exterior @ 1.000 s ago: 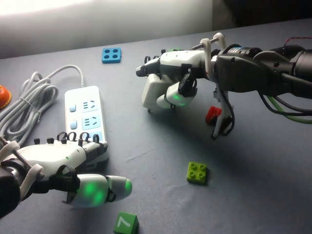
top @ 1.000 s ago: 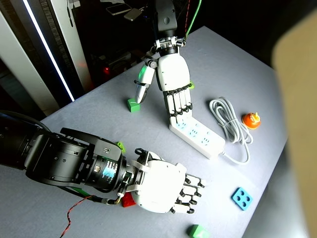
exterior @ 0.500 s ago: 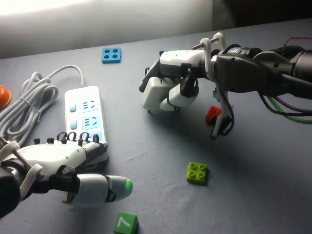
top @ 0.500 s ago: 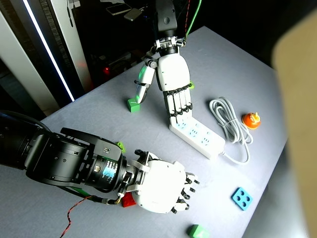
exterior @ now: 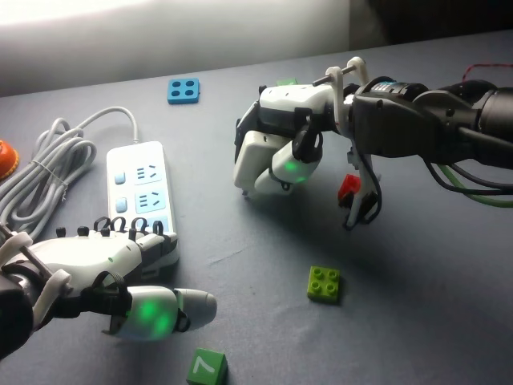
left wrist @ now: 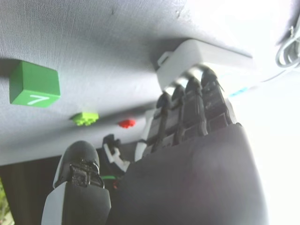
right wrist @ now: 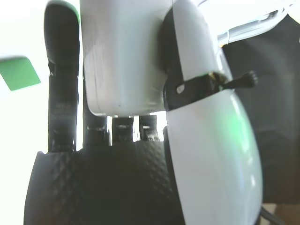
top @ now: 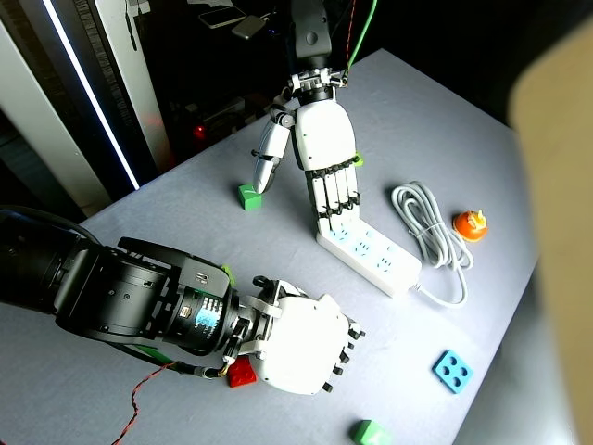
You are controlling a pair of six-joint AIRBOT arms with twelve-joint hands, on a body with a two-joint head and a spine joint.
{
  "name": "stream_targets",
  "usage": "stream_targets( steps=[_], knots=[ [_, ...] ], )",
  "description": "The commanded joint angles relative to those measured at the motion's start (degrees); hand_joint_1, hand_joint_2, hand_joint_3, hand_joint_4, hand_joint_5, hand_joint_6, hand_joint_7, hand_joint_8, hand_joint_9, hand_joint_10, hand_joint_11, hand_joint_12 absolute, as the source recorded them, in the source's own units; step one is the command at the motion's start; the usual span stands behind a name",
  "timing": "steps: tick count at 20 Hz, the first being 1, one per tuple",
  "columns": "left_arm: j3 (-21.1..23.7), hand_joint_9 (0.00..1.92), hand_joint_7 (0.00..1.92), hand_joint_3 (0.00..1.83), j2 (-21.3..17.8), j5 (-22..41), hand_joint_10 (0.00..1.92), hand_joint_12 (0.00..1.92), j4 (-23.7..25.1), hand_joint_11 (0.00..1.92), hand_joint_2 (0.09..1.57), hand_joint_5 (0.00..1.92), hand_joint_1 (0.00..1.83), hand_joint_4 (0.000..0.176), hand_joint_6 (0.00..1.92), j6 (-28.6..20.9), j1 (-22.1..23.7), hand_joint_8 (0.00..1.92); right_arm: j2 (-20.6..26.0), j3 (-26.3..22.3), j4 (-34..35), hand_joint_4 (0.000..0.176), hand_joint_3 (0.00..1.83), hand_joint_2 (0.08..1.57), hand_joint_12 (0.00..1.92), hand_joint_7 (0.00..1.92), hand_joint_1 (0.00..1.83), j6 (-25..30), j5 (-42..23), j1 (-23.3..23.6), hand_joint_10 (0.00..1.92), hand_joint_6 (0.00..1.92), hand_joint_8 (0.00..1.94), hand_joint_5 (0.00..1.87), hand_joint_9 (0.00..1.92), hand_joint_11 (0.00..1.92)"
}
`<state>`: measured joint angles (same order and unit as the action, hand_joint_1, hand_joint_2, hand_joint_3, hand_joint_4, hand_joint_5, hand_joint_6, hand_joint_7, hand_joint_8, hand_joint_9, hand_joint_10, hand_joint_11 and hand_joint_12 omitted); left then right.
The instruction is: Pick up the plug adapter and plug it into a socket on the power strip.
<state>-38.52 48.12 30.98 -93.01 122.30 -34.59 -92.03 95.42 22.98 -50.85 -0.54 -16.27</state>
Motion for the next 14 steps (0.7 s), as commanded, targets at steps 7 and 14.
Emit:
stream_targets(
  steps=[7, 14],
  knots=[
    [0.15, 0.07, 0.08, 0.00, 0.17, -1.09, 0.01, 0.01, -0.70, 0.02, 1.17, 0.06, 0.00, 0.000, 0.01, -0.21, -0.45, 0.01, 2.76, -3.87, -3.50, 0.000, 0.00, 1.14, 1.45, 0.98, 1.37, -2.02, -9.27, 1.82, 1.36, 0.96, 1.03, 0.84, 0.88, 0.85],
    [0.18, 0.04, 0.07, 0.00, 0.15, -1.14, 0.00, 0.01, -0.70, 0.01, 1.17, 0.04, 0.00, 0.000, 0.00, -0.21, -0.59, 0.00, 2.77, -4.38, -10.86, 0.000, 0.00, 1.13, 1.41, 0.99, 1.38, -2.81, -6.37, 5.64, 1.34, 0.94, 1.01, 0.87, 0.89, 0.85]
  ],
)
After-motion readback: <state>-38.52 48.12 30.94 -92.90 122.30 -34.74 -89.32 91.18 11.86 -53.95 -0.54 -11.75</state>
